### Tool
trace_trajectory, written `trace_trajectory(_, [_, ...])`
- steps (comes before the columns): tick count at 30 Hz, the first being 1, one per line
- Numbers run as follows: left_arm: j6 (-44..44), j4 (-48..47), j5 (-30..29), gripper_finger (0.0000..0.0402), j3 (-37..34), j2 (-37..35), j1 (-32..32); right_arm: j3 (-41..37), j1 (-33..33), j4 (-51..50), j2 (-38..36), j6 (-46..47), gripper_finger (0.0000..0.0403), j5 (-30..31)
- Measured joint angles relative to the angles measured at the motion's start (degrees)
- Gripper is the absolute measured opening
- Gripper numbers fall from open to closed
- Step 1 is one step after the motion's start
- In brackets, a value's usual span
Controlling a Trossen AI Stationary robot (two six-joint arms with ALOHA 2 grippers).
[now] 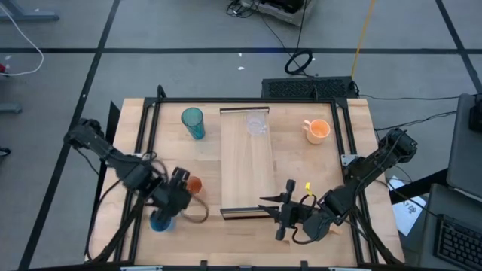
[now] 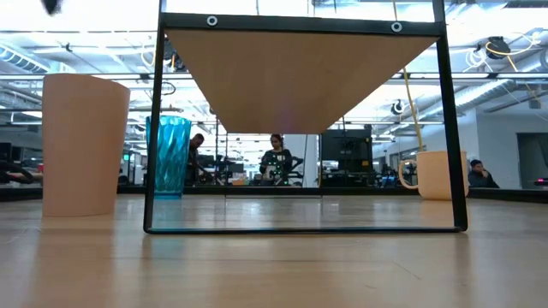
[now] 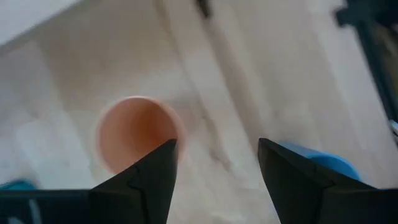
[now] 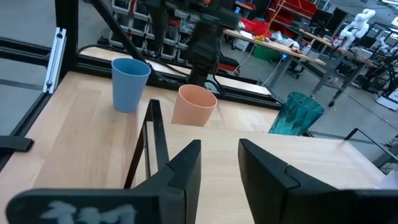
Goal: Stack small to large cups/mugs on shelf
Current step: Put the light blue cup on the shelf
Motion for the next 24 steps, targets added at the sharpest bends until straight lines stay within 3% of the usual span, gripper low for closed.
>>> trace_trajectory(15, [-24.15, 0.15, 3.54, 0.0223, 0.04, 0.80, -14.31, 0.00, 0.04, 0.07, 0.00, -0.91, 0.0100, 0.00])
trace_trajectory(20, [-35.22, 0.54, 4.28, 0.0223, 0.04, 4.02, -17.68, 0.00, 0.04, 0.12, 0.00, -0.91, 0.0100, 0.00])
trace_trajectory(24, [-37.51, 3.09, 8.08, 0.0223, 0.02, 8.04, -18.87, 0.00, 0.04, 0.12, 0.00, -0.91, 0.0100, 0.00])
